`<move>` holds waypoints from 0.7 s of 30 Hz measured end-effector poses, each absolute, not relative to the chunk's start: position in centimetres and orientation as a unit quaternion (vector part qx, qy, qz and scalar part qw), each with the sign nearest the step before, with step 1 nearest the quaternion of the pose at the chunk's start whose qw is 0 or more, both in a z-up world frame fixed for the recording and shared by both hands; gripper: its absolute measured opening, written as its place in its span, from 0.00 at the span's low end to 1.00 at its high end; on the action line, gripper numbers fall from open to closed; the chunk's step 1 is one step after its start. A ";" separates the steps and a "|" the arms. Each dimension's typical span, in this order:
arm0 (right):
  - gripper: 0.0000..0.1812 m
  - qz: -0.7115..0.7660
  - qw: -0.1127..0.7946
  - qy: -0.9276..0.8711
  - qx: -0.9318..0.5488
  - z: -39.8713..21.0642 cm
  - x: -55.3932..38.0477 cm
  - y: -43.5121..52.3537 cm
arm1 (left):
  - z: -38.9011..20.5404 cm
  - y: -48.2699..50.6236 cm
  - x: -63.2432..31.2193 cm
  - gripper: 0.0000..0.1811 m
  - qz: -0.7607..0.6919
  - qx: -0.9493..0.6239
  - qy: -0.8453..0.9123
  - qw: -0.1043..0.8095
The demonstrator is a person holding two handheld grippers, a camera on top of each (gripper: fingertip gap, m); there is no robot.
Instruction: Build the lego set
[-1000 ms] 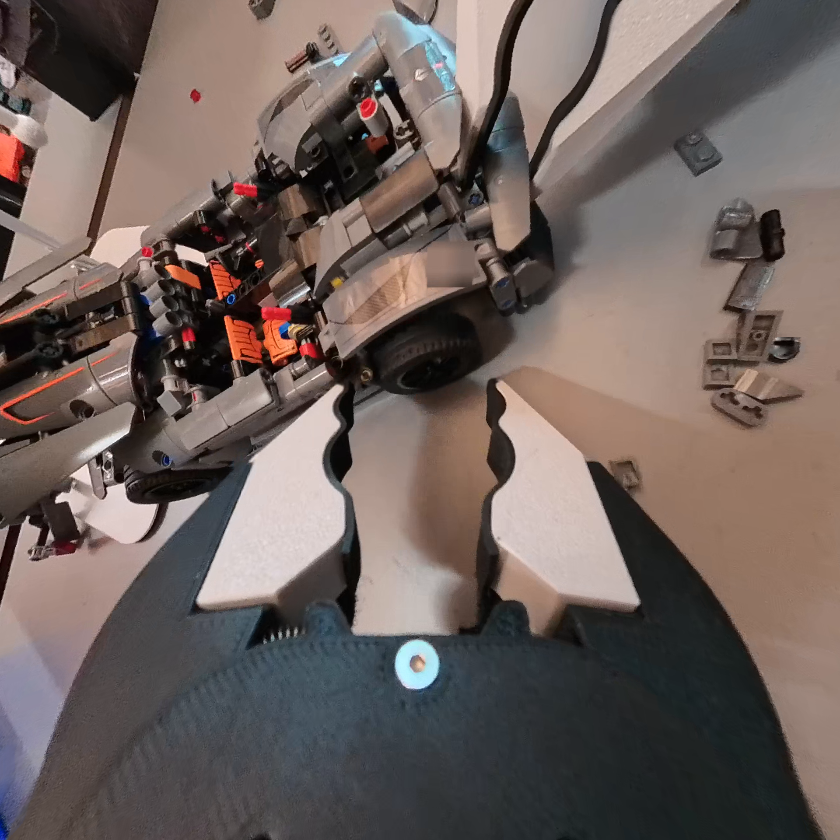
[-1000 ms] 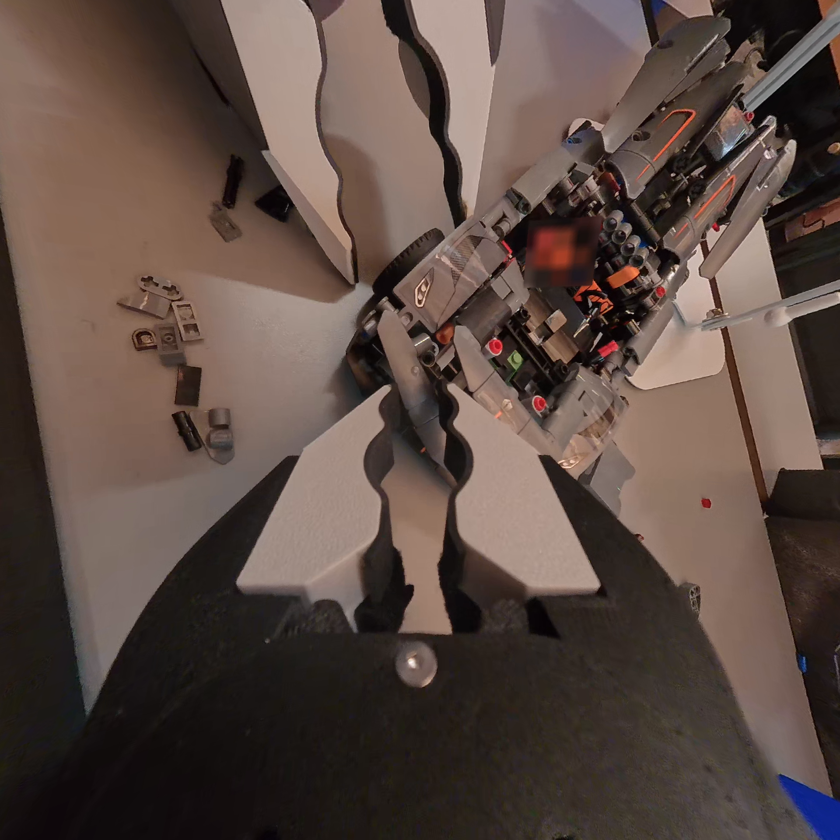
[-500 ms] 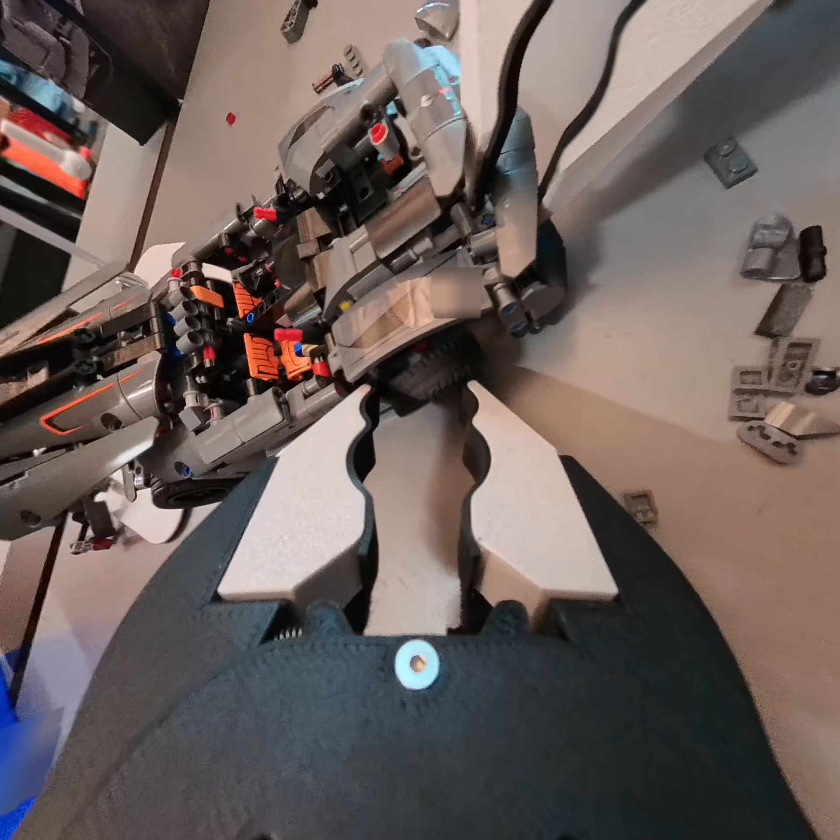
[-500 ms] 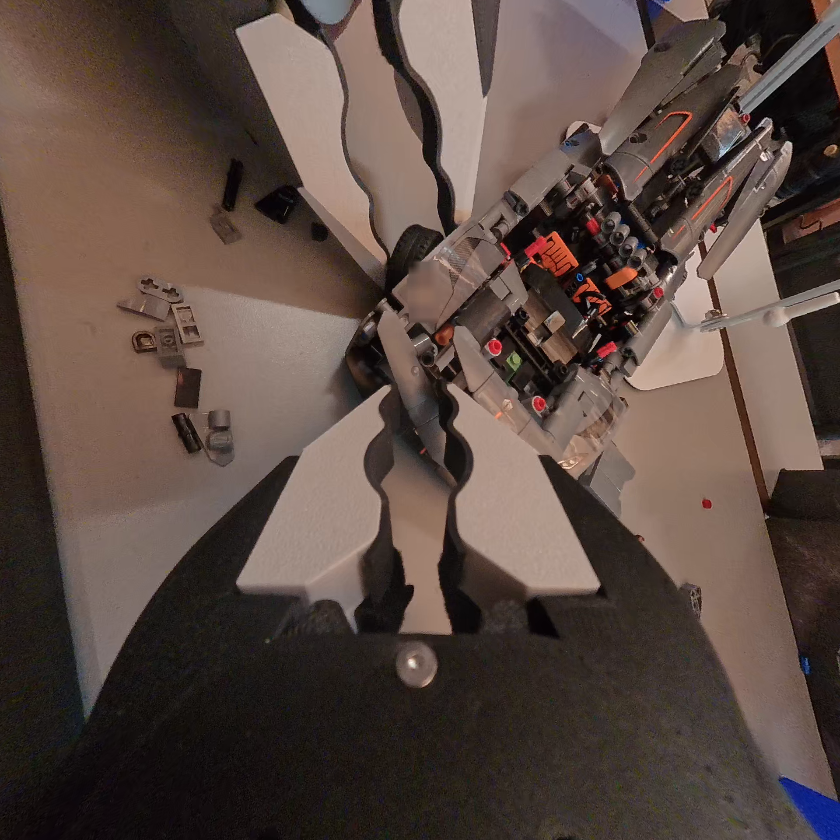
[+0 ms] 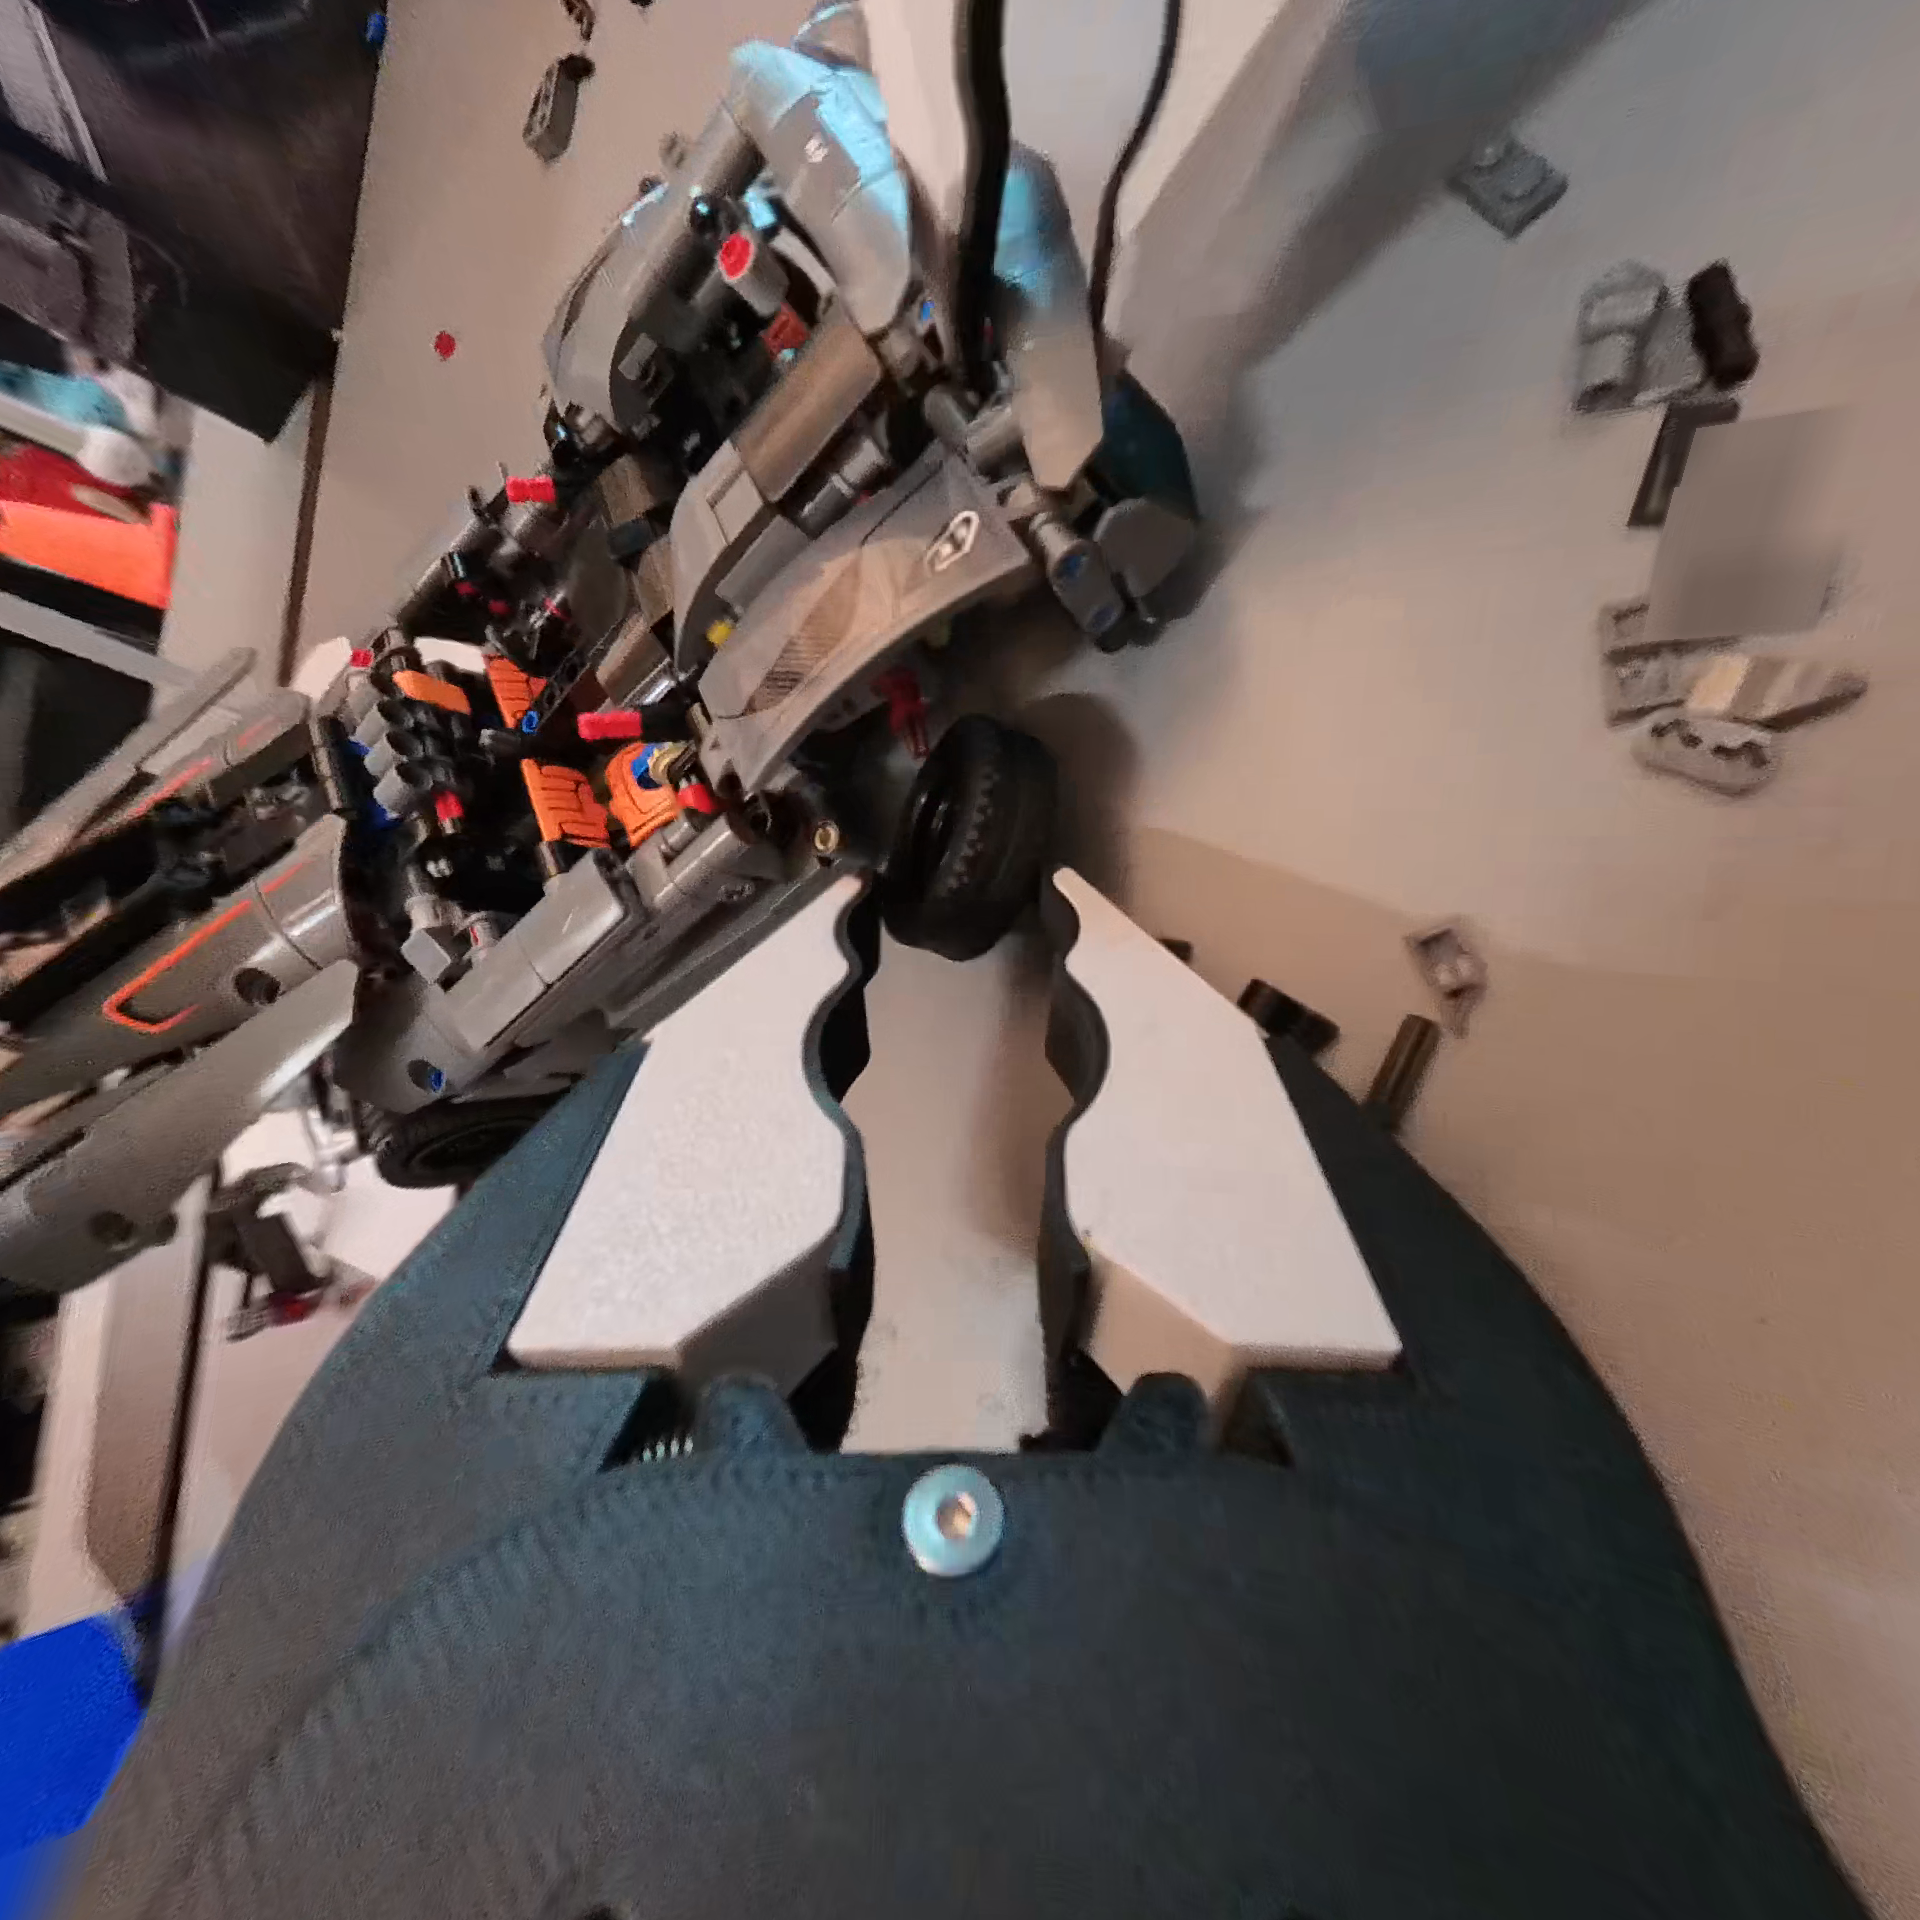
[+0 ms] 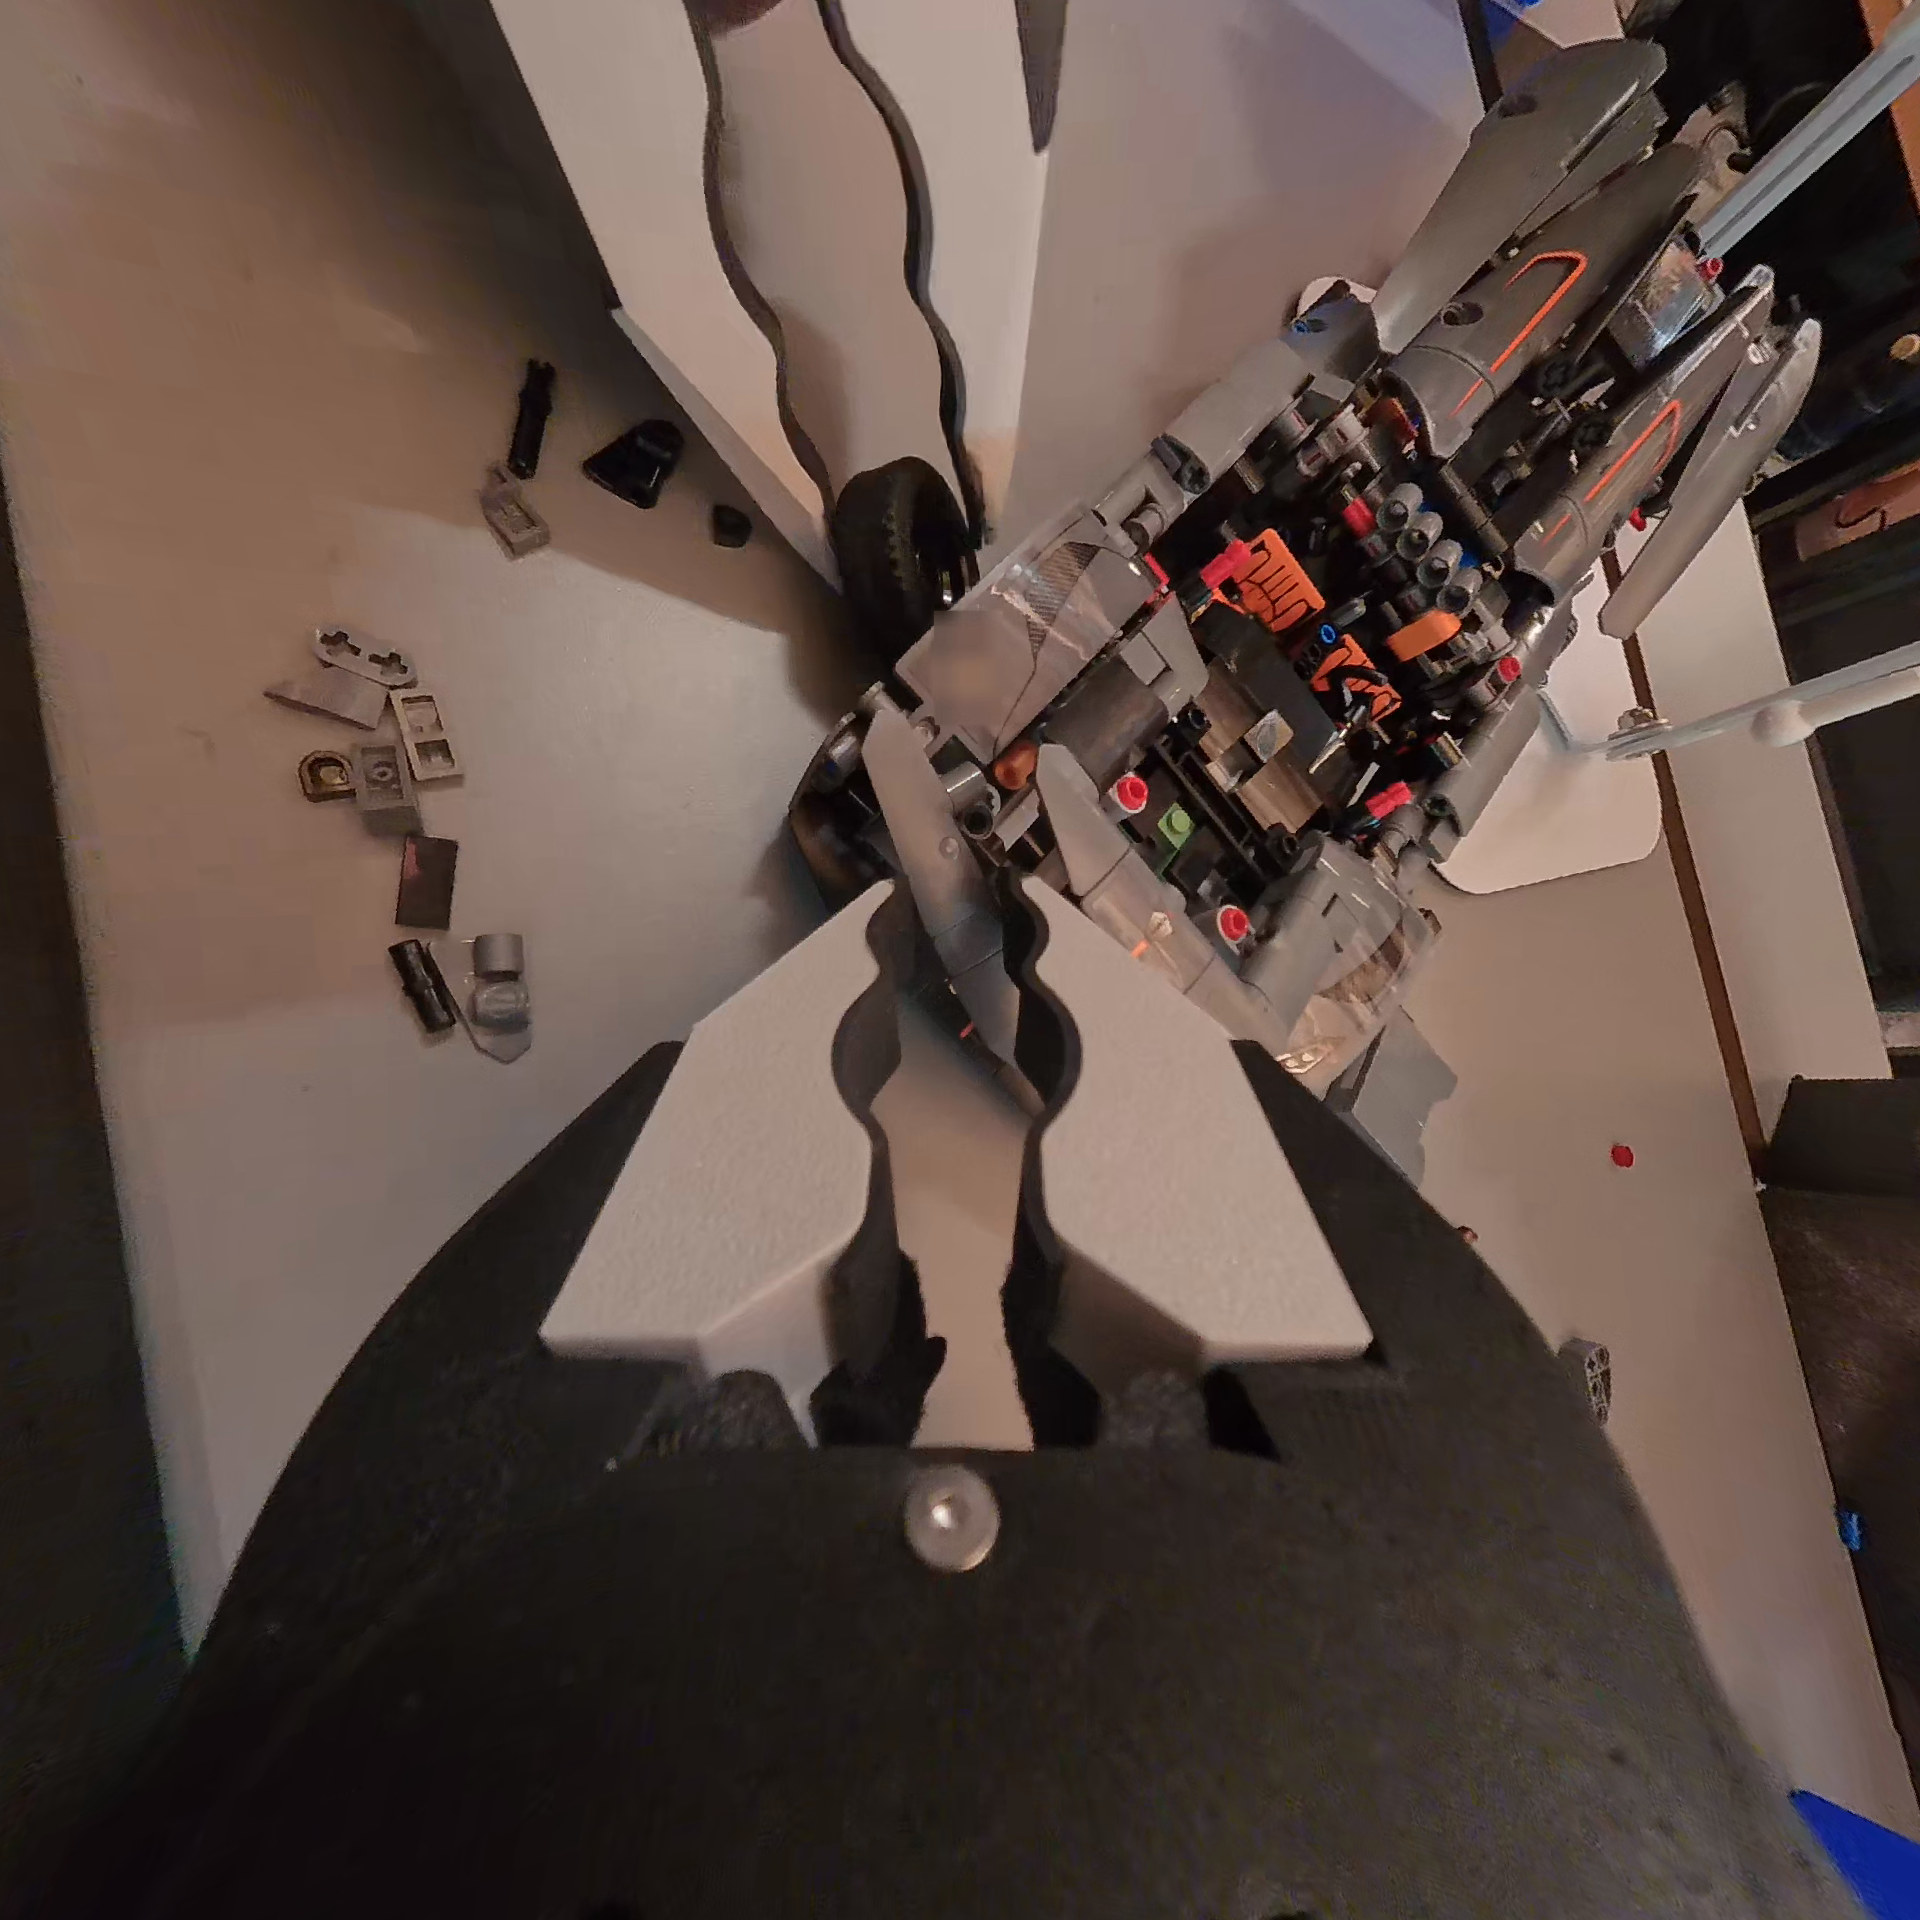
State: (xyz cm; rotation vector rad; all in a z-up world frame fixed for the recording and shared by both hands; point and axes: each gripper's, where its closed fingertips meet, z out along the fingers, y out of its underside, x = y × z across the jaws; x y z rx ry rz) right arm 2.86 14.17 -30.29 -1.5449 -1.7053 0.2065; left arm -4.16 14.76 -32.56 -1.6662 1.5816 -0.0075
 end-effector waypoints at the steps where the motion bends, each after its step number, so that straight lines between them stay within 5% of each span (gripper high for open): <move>1: 0.08 0.082 0.404 -0.675 -0.612 -30.3 2.9 14.2 | -32.6 14.9 -4.3 0.14 0.017 -0.654 0.634 0.412; 5: 0.08 0.085 0.404 -0.675 -0.611 -30.3 2.9 14.2 | -32.3 15.0 -4.1 0.07 0.073 -0.602 0.665 0.435; 21: 0.08 0.091 0.403 -0.675 -0.611 -30.4 2.9 14.2 | -31.8 16.0 -3.1 0.11 0.123 -0.525 0.718 0.440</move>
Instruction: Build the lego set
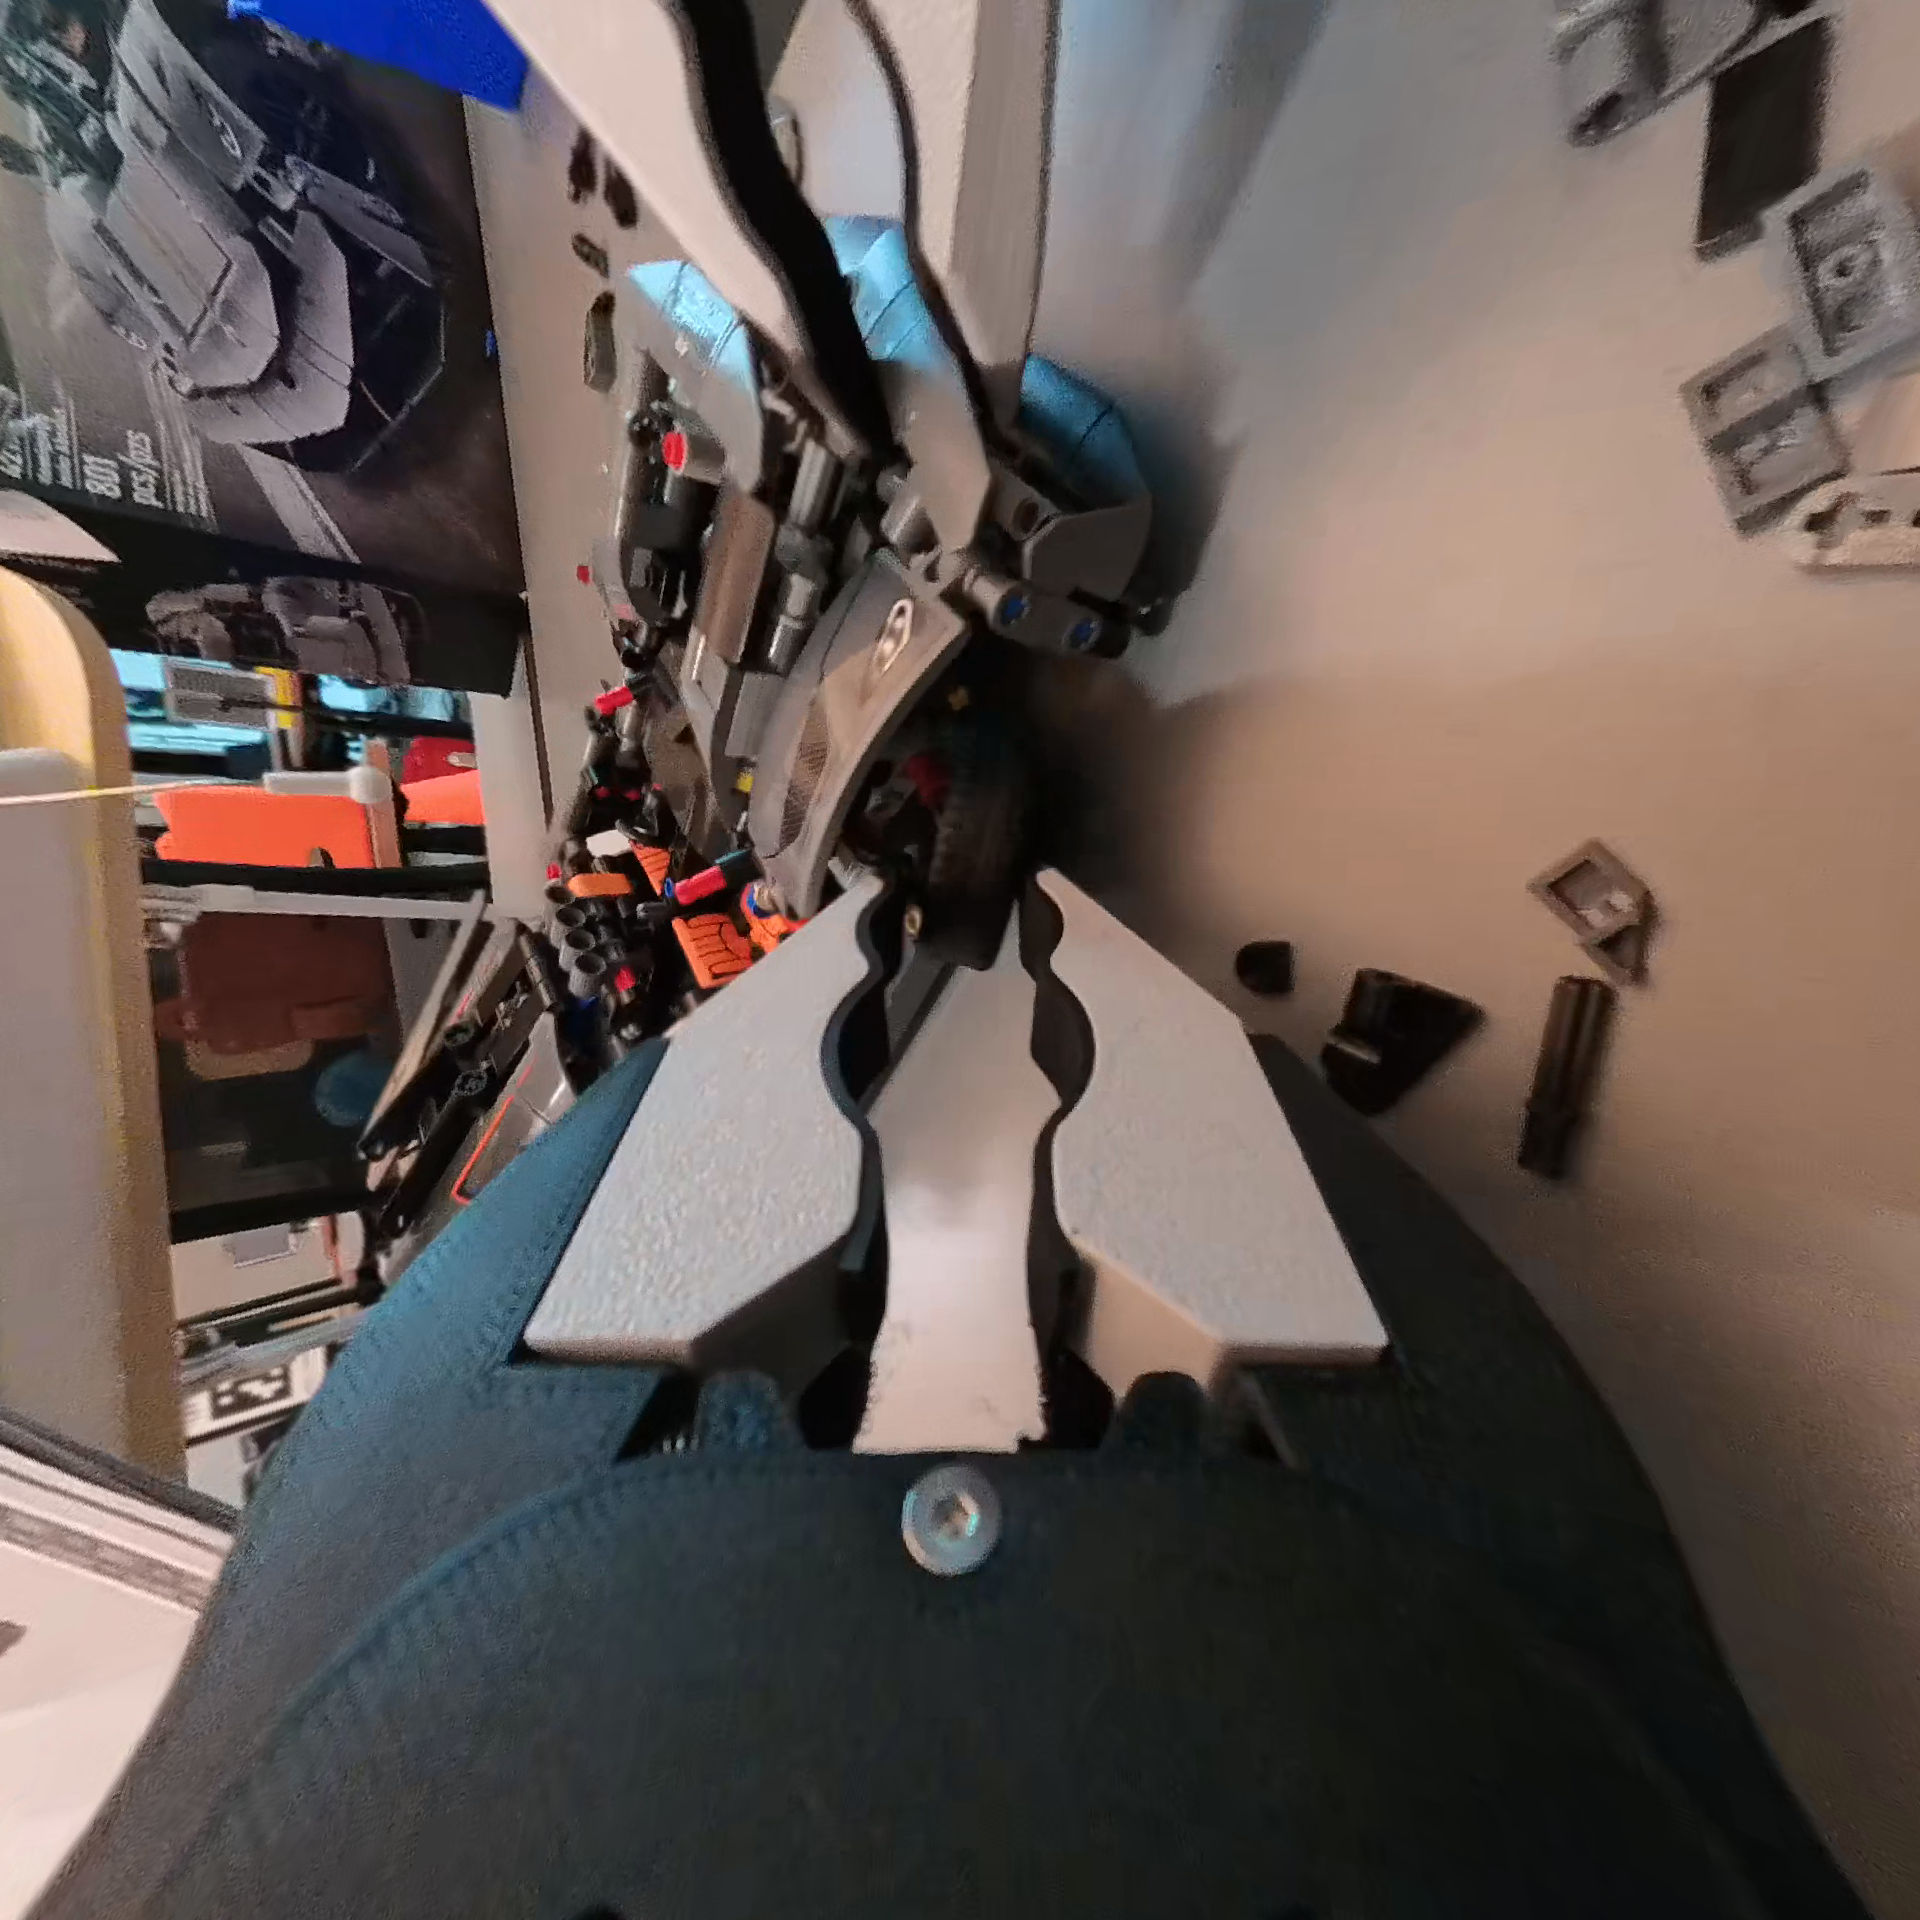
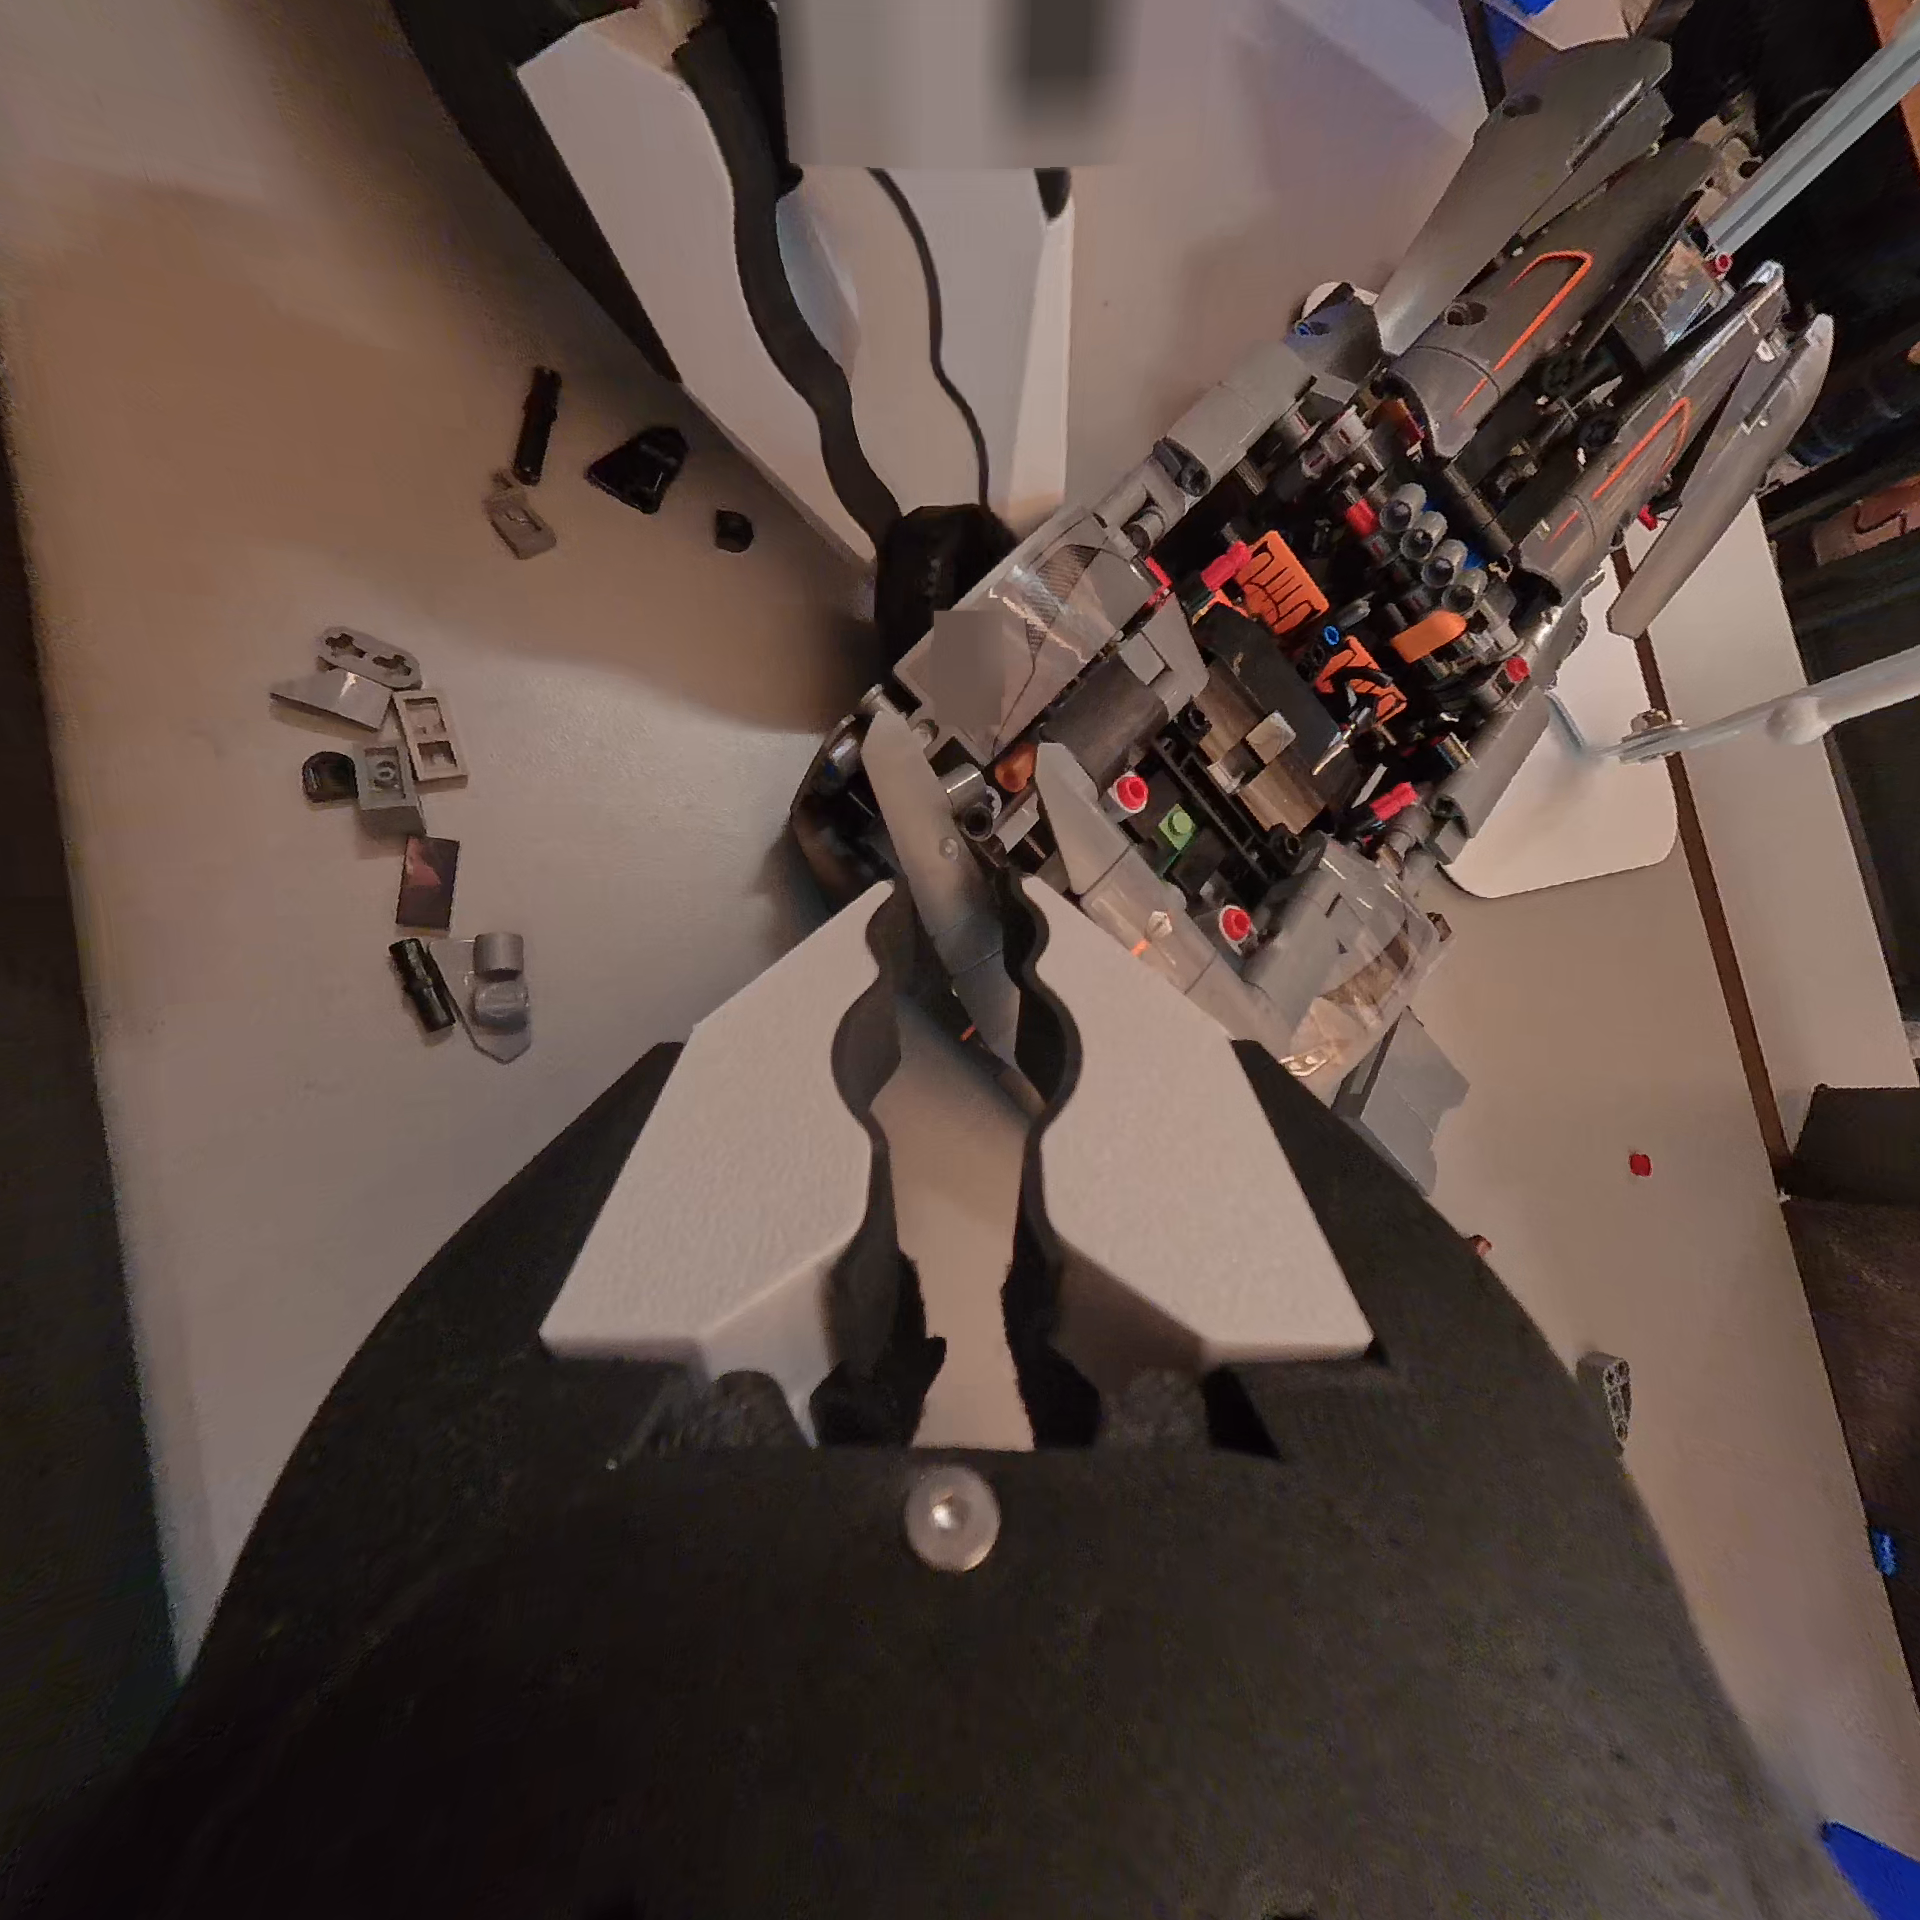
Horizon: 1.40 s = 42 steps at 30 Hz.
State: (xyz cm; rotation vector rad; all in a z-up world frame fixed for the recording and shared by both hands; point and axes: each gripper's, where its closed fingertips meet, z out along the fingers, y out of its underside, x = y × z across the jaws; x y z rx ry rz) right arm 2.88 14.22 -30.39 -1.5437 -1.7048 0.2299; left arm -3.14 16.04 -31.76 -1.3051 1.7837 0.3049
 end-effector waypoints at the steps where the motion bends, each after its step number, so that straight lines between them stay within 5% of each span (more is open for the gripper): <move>1: 0.08 0.092 0.404 -0.675 -0.611 -30.3 2.9 14.2 | -31.7 16.1 -3.1 0.12 0.118 -0.528 0.718 0.438; 42: 0.08 0.095 0.408 -0.673 -0.609 -30.2 2.6 14.3 | -30.9 16.0 -3.4 0.11 0.144 -0.511 0.714 0.456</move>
